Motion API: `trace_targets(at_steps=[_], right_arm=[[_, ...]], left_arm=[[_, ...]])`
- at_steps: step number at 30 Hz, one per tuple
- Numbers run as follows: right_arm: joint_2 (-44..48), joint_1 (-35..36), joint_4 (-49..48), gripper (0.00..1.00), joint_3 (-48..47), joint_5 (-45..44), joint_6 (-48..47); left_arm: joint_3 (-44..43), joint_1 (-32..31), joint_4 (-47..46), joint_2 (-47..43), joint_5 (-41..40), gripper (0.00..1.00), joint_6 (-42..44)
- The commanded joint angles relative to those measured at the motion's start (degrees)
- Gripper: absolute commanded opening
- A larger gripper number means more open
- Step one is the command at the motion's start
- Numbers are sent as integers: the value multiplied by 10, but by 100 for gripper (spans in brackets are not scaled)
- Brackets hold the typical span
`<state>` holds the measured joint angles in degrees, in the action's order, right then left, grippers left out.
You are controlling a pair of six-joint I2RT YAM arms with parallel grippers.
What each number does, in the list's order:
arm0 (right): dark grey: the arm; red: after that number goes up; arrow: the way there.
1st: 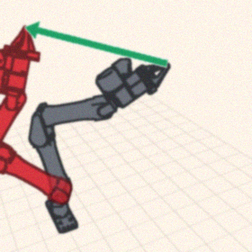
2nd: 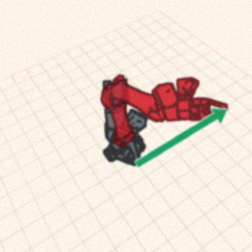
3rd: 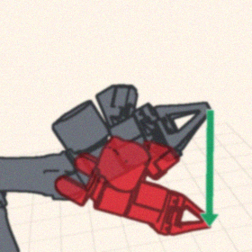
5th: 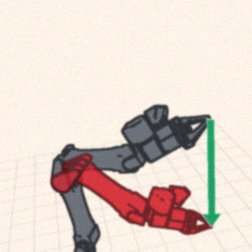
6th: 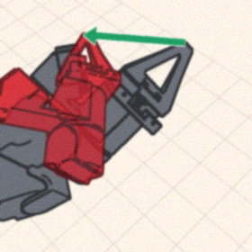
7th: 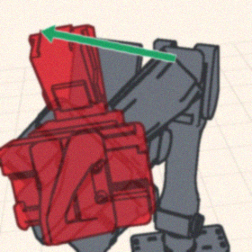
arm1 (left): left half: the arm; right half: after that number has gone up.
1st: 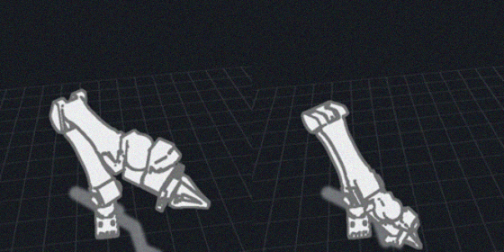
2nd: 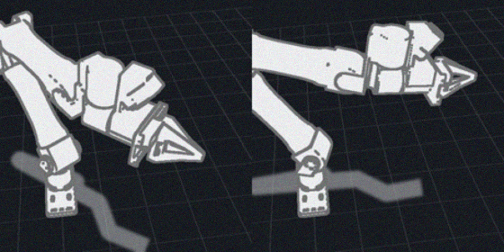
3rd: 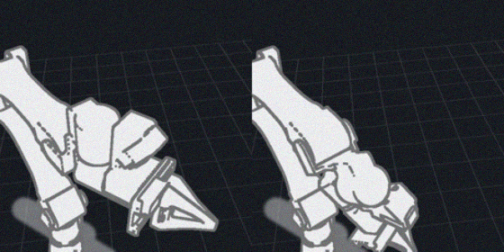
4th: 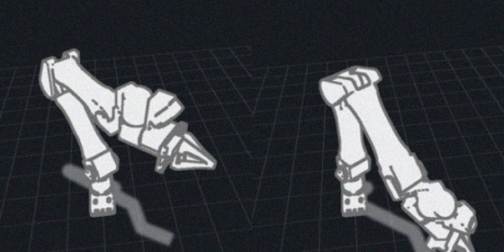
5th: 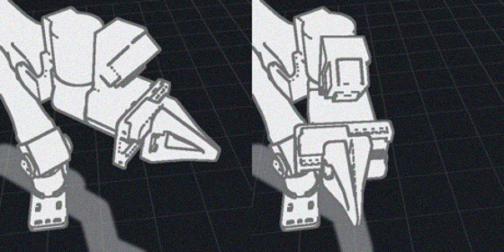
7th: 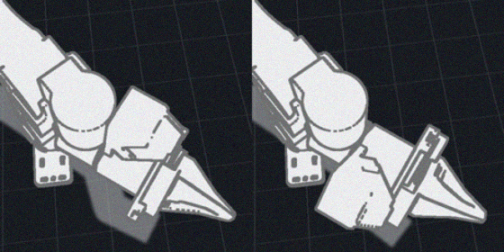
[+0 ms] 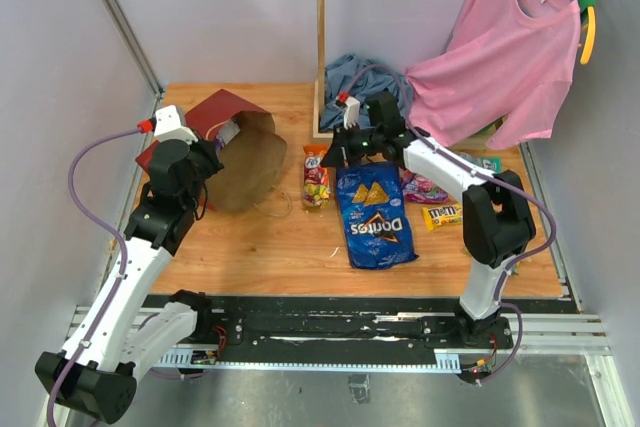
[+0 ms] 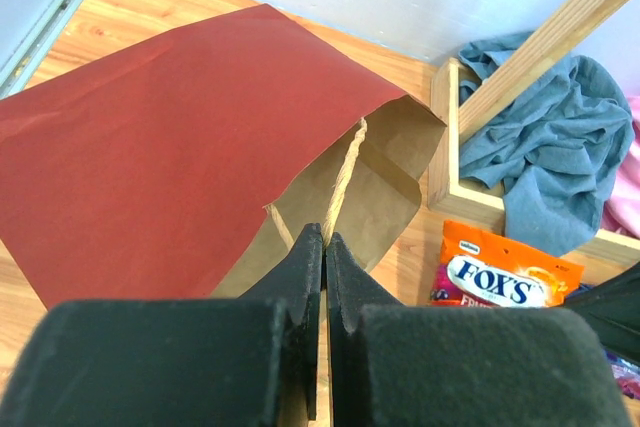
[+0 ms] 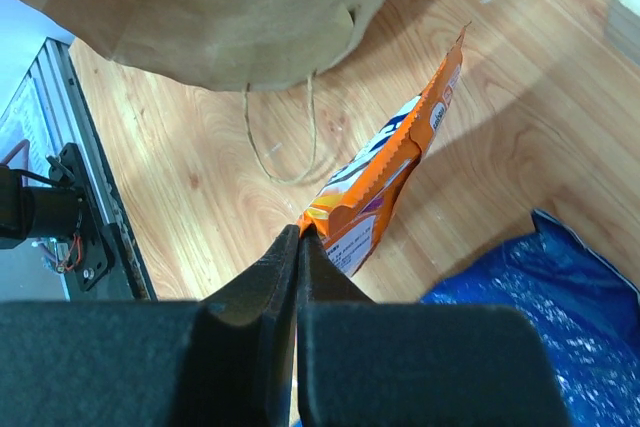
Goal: Take the snacks out of the paper bag
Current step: Place the snack at the center of the board.
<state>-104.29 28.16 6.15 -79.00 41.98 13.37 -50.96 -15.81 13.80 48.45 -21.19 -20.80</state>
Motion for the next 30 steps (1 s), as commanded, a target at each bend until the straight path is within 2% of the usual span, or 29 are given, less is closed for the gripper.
trace_targets(at_steps=[1,7,14,22,24,27,28,29,30], right_arm=[[-23,13,-5,1,-40,-11,9],[-71,2,32,1,-54,-65,2],[-87,1,103,1,-76,-166,-41],[-145,1,139,4,-138,-185,-34],[-153,1,148,11,-152,-195,-33],[-152,1,153,26,-156,-202,-37],[-148,1,151,36,-155,-204,-37],[-144,0,148,50,-153,-207,-37],[-138,0,143,58,-149,-212,-36]], left_arm=[[2,6,-14,-8,-9,1,5],[2,6,-14,-11,-6,1,4],[2,7,-14,-12,-5,1,4],[3,7,-14,-11,-5,0,5],[3,6,-14,-10,-5,1,4],[3,6,-14,-9,-4,0,5],[4,7,-14,-8,-4,1,4],[4,7,-14,-7,-3,1,3],[4,6,-14,-7,-2,0,4]])
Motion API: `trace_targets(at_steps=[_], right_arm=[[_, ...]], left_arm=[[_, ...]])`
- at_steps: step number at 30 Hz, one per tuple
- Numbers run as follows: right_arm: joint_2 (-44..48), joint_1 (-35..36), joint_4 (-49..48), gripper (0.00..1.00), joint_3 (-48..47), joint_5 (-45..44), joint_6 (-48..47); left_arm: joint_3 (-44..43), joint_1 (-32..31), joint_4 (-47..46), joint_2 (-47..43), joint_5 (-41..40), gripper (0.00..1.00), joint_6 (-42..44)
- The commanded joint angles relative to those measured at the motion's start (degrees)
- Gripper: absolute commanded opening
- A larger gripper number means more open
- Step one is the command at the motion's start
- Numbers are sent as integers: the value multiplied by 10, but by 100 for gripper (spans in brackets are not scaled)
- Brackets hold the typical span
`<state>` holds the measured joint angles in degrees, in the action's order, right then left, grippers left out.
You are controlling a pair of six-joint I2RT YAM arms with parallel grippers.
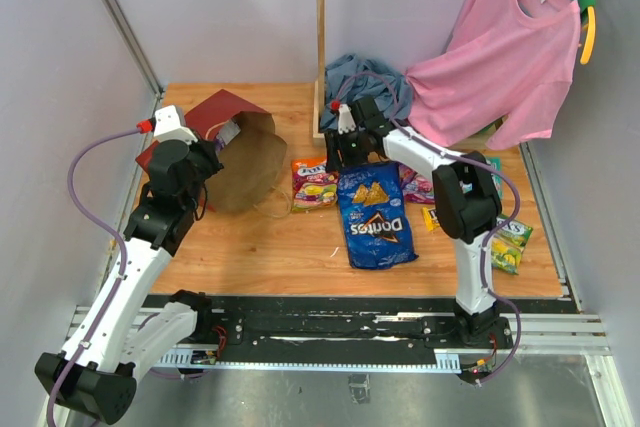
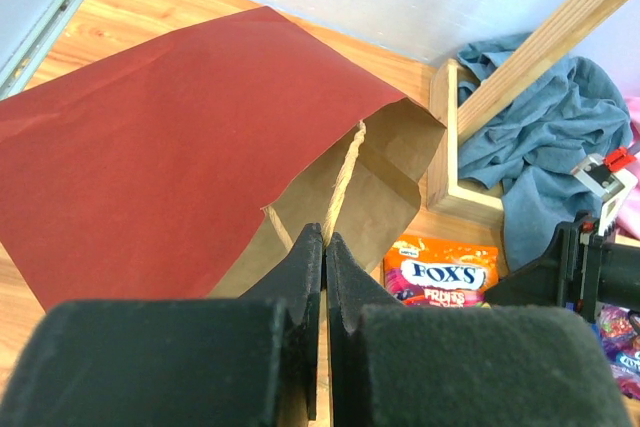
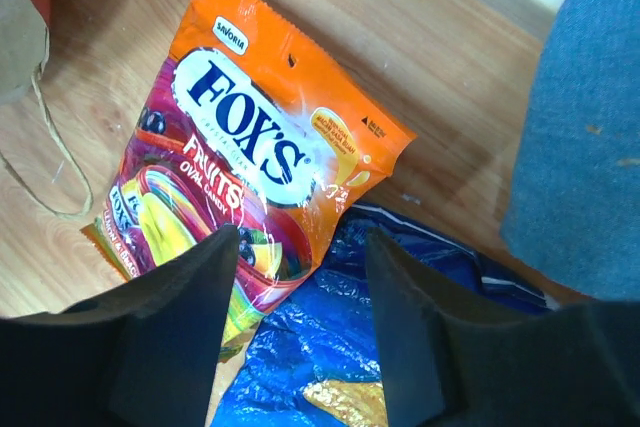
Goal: Take the snacks out of the paper bag
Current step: Place the snack at the center of the board.
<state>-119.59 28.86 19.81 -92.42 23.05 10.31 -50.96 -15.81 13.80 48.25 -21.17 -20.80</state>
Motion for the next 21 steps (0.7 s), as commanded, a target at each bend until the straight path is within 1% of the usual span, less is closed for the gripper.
trace_targets(at_steps=[1,4,10,13,16,18,21], right_arm=[[22,-6,1,63,-9,-27,-5],[52,-6,-21,73,12,-39,-1],[160,0,-102,81,85,-76,26],[199,22,-142,88,121,-107,40],[210,67,-166,96,131,-156,36],[205,99,-203,97,140,-166,44],[174,136,-279,93,146,-135,88]], left_arm=[[4,6,-15,-4,-1,1,4],[5,7,-15,-2,0,0,3],[4,6,-15,2,-2,0,3],[5,7,-16,3,-7,1,3],[4,7,-16,5,-10,1,5],[4,7,-16,7,-9,0,5],[5,7,-16,9,-11,1,5]])
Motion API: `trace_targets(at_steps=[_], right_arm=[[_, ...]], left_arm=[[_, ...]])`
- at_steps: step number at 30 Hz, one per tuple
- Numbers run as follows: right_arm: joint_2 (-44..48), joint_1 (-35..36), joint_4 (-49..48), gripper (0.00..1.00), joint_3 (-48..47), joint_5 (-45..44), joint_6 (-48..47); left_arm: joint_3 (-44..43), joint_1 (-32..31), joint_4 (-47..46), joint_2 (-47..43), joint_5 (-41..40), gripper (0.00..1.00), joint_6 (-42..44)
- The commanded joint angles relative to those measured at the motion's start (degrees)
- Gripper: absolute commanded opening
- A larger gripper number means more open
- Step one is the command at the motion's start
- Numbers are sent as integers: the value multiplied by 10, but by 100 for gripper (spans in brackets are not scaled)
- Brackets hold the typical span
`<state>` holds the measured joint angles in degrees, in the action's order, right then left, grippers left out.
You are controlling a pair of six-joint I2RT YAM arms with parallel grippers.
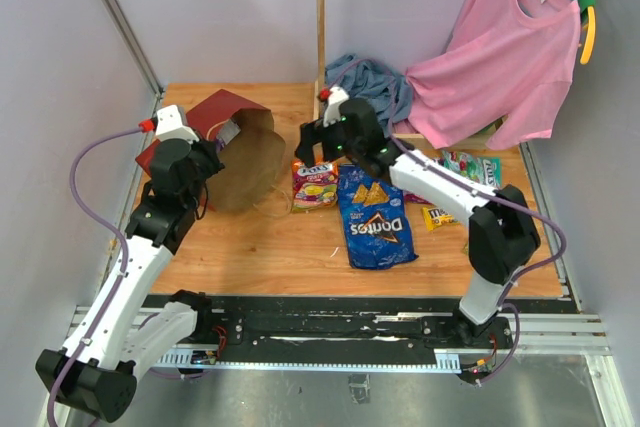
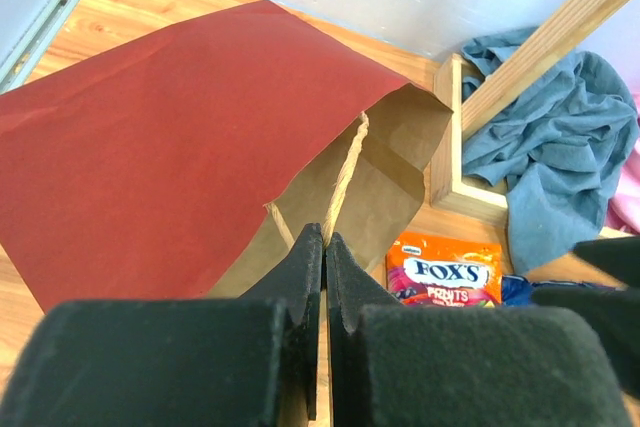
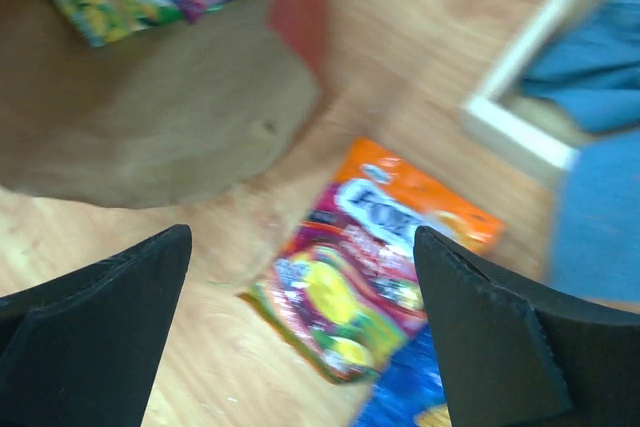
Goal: Take the snacks out of the paper bag
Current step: Place the snack at the center of the board, then adjust the paper bag at the center of the board.
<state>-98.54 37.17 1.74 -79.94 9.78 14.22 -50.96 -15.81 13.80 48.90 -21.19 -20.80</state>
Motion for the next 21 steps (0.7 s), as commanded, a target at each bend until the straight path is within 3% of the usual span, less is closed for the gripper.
trace_targets(at_steps=[1,7,10,15,21], right_arm=[[-51,66,-123,92,19,9,67],[-168,108,-314,88,-5,68,198],[-234,120,-359,87,-72,95,239],[-276,128,-296,84,-140,69,201],[-166,127,-323,82,-23,-4,96]], left_arm=[[5,8,-16,4,-11,0,5],[5,8,-15,3,-11,1,2],[5,8,-16,0,-7,0,2],[7,8,-20,-9,-2,1,3],[7,9,-20,-12,-3,0,6]])
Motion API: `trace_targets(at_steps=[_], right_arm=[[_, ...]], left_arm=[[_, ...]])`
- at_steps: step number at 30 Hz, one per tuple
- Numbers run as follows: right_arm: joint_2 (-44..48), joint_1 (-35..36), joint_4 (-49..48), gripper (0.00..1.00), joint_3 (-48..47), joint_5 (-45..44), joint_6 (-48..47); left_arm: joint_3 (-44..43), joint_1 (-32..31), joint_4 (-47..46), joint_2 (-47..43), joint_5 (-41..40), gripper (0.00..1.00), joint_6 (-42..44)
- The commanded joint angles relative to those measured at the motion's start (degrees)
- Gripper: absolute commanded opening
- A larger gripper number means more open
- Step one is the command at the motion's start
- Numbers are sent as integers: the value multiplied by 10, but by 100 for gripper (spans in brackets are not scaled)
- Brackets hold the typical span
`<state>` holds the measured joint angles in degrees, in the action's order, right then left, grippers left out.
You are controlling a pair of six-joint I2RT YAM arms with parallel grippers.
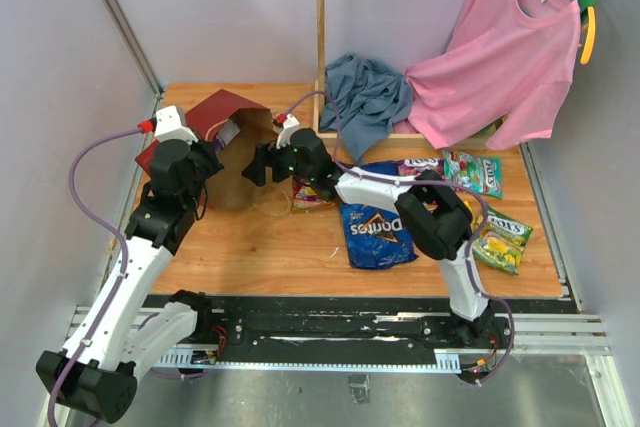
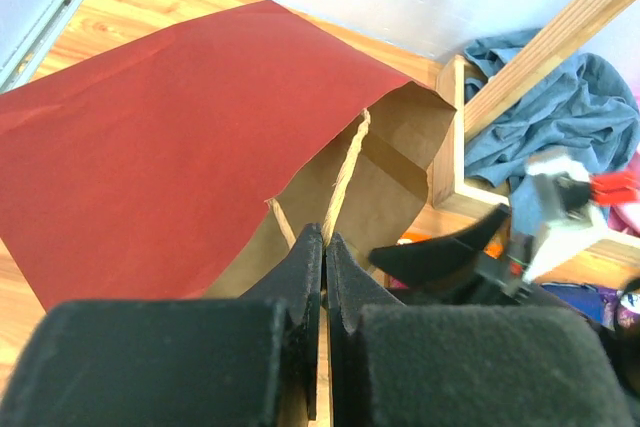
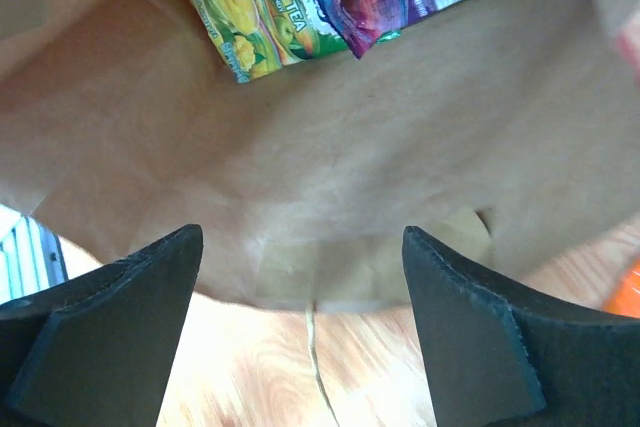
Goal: Take the snacks out of the paper bag
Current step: Adjust the paper bag at the center of the board.
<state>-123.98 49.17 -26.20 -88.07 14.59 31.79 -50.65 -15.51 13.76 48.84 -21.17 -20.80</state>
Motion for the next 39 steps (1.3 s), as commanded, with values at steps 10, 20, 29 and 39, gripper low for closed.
trace_targets(at_steps=[10,20,29,39], right_arm=[[233,3,74,91,110,-37,-478],[194,-5,-120,90,169,165,-839],[113,-9,-210,80,83,251,-819],[71,-12,-228,63,38,226,-824]], left_arm=[[11,6,-34,-25,52,0,31],[22,6,-52,-34,155,1,76],[18,6,-45,-20,249,1,107],[19,6,-42,-19,258,0,114]])
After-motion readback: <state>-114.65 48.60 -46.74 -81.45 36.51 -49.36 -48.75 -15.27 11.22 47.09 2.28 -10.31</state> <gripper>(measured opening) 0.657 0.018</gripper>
